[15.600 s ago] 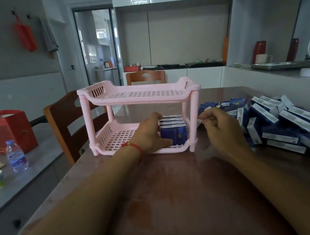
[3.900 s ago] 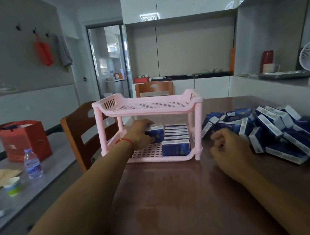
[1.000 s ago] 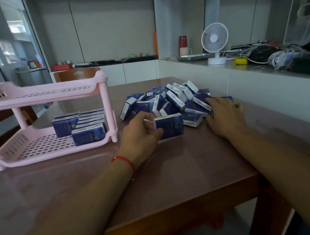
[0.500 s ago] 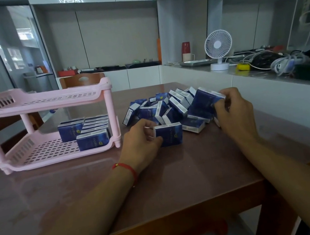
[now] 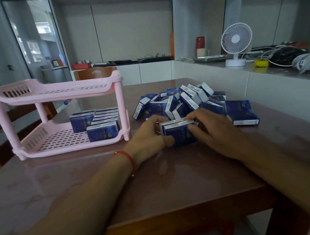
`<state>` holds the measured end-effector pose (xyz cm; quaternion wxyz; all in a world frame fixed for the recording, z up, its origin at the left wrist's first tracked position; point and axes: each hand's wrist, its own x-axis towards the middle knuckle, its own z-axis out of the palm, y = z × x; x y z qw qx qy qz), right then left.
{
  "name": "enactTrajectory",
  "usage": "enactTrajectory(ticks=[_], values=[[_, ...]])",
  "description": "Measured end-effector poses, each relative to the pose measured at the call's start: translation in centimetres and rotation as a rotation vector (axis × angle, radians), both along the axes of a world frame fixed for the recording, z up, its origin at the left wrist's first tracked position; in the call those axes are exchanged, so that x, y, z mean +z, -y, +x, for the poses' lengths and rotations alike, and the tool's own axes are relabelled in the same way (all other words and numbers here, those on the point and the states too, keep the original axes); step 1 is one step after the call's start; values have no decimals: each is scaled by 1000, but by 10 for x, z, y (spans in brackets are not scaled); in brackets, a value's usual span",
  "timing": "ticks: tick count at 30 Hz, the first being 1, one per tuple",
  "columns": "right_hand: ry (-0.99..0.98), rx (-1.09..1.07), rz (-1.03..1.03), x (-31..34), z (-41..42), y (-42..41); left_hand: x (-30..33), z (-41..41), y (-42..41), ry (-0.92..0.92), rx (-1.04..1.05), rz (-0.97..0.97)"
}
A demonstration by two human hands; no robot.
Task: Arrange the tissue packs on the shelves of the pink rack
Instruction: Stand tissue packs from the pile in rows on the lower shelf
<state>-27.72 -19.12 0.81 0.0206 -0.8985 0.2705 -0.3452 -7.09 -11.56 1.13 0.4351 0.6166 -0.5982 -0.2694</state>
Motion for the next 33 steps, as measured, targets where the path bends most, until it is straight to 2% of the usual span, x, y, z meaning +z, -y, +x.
enactTrajectory(ticks=[9, 17, 22, 25, 33], values=[[-75, 29, 117, 0, 0, -4, -3, -1, -7, 44, -29, -53], [71, 61, 246, 14, 9, -37, 14, 5, -40, 218, -80, -116], [115, 214, 325, 16, 41, -64, 20, 44, -89, 221, -55, -153], [174, 278, 399, 24, 67, -67, 32, 83, -116, 199, 37, -165], [217, 109, 229, 36, 134, -23, 51, 169, -137, 335, 447, -137]])
